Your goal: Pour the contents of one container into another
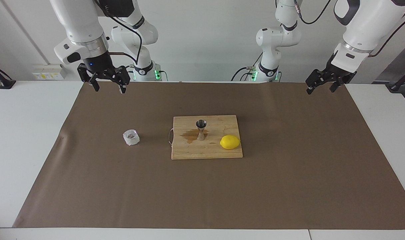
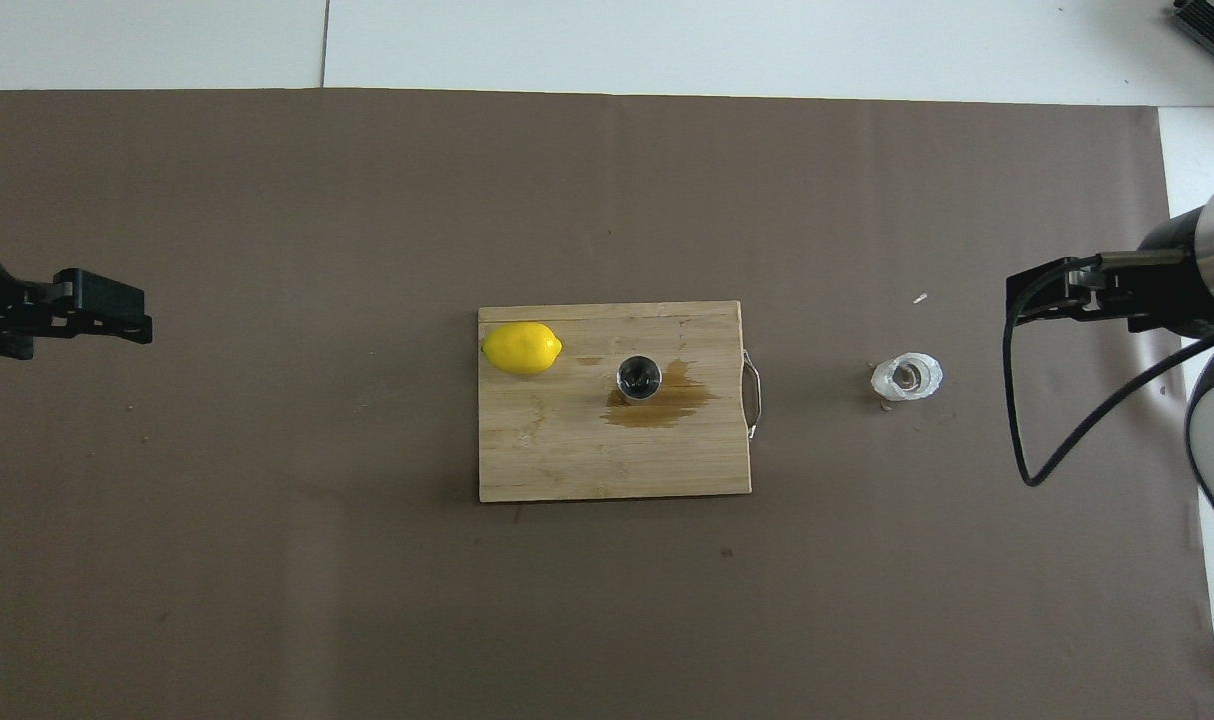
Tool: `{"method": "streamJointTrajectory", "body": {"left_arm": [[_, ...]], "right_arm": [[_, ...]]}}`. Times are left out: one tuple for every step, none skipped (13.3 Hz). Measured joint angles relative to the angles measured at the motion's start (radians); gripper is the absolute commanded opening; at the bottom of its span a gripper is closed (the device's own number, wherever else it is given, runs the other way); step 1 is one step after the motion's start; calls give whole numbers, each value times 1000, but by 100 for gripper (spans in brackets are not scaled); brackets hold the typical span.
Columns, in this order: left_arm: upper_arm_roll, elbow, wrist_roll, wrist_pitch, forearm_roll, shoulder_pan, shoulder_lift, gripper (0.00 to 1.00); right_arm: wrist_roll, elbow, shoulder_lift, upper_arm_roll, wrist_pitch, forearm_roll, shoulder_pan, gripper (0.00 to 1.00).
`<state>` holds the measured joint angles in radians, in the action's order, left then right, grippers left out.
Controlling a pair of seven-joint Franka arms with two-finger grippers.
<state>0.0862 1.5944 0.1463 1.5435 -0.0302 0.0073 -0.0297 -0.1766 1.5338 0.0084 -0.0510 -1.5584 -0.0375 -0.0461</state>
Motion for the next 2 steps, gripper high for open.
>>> {"method": "streamJointTrajectory", "body": {"left_arm": [[0, 0, 0, 0, 0, 0, 0, 100], [0, 0, 0, 0, 0, 0, 0, 100]], "right_arm": [[0, 1, 0, 0, 0, 0, 0, 100], [0, 2, 0, -1, 0, 1, -1, 100]]}}
